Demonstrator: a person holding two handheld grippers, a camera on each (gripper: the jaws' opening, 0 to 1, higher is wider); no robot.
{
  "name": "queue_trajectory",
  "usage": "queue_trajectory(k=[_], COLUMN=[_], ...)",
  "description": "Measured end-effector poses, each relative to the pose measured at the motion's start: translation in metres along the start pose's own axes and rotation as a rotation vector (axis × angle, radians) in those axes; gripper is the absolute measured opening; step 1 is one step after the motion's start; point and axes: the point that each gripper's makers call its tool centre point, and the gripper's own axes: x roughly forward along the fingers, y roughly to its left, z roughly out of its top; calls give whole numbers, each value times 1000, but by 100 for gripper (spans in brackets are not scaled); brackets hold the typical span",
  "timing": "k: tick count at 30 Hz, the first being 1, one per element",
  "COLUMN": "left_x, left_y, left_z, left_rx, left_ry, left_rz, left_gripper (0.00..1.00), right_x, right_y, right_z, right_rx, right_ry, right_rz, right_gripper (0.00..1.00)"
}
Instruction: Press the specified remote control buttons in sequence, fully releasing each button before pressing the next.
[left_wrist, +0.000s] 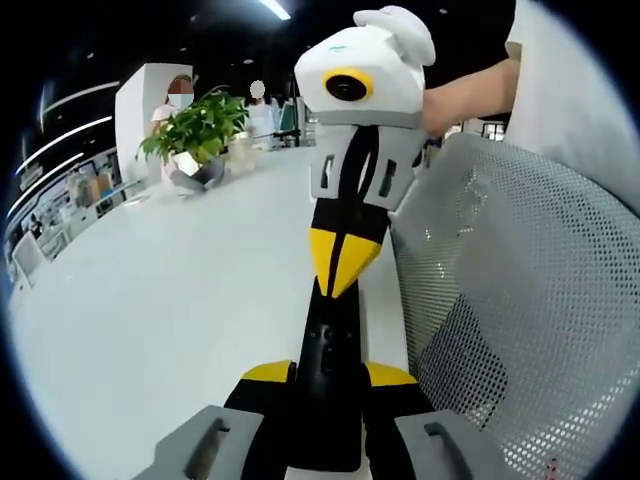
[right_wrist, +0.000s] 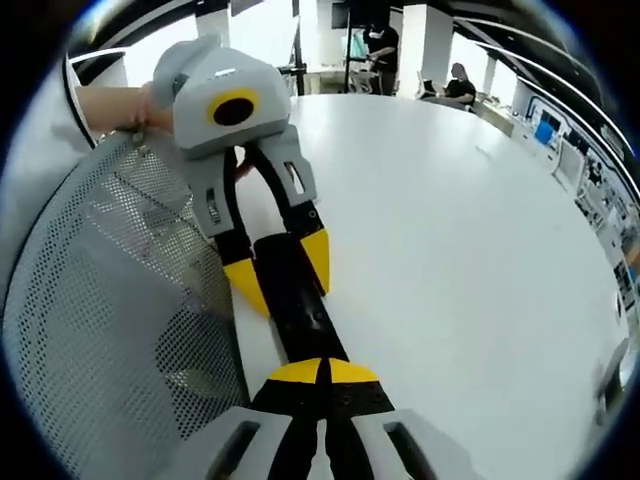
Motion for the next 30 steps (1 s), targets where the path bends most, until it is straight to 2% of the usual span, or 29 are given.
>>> queue_trajectory(k=[6, 10, 17, 18, 20, 25, 27, 29, 30], left_x=[1, 1, 2, 1, 1, 2, 2, 1, 1], left_y=[1, 2, 3, 3, 3, 3, 3, 3, 2], left_z=[-1, -1, -2, -2, -2, -2, -2, -2, -2], left_rx=[0, -1, -2, -2, -2, -8, -8, -8, -7], left_ry=[-1, -2, -3, -4, -4, -6, -7, -8, -8], left_rz=[-1, -1, 0, -1, 0, -1, -1, -1, -1], left_gripper=[25, 25, 25, 25, 25, 25, 25, 25, 25], right_x=[-2, -2, 8, 7, 8, 9, 9, 7, 7], right_y=[2, 3, 8, 6, 7, 6, 6, 7, 6], right_z=[-2, 3, 8, 7, 6, 7, 6, 7, 8], right_rx=[-66, -68, -92, -156, -165, -159, -163, -53, -33], right_ry=[42, 22, 38, 60, 83, 136, 136, 90, 70], right_rz=[14, 30, 60, 62, 60, 68, 72, 98, 106], right_gripper=[0, 0, 0, 0, 0, 0, 0, 0, 0])
